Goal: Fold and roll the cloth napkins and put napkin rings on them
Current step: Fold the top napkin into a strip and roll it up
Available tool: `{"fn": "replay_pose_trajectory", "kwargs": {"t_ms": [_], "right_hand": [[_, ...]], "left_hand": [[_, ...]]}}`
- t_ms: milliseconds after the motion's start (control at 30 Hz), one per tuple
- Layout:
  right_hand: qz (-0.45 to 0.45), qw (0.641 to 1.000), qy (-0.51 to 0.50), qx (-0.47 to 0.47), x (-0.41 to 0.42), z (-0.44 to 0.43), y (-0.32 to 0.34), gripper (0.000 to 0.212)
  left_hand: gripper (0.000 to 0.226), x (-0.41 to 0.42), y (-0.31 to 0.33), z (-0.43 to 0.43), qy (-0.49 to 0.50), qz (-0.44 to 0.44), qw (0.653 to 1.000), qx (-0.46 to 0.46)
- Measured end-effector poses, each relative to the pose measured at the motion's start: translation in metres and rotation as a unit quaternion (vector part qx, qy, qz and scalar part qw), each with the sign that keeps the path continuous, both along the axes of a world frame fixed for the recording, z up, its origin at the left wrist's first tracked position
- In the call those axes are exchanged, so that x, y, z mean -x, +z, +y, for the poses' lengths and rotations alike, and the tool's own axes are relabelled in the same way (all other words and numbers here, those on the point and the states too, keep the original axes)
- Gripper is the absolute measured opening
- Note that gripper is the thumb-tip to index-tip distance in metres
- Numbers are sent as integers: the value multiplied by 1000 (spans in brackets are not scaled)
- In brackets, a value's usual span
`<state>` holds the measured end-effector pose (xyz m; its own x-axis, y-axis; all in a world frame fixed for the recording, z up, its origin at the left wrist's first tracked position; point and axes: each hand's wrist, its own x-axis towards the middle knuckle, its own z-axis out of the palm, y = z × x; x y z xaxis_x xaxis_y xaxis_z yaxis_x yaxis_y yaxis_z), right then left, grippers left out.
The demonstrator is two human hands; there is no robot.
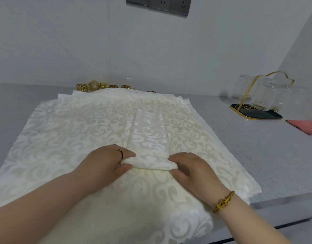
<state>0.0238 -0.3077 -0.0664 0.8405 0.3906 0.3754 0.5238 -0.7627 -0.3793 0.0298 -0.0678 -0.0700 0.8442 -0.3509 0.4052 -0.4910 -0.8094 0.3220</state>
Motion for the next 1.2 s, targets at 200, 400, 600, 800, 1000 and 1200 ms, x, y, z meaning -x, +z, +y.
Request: {"fn": "replay_pose_trajectory", "kwargs": {"t_ms": [200,400,600,800,1000,1200], "right_hand": [[156,987,8,-30,11,-8,16,25],[217,964,-13,-157,0,2,16,16],[166,970,-76,-163,-15,14,6,17],[20,993,-44,-109,-11,14,-2,18],[8,1000,25,-14,2,3,-6,58],[67,997,27,-6,3,5,12,33]], "left_hand": [[10,22,15,5,3,142,990,19],[7,7,11,2,41,249,944,213],[16,0,7,-5,107,143,975,133],[42,7,0,7,-10,31,999,-8],[88,8,3,6,-2,8,1000,-13],[31,12,10,10,17,119,992,36]]}}
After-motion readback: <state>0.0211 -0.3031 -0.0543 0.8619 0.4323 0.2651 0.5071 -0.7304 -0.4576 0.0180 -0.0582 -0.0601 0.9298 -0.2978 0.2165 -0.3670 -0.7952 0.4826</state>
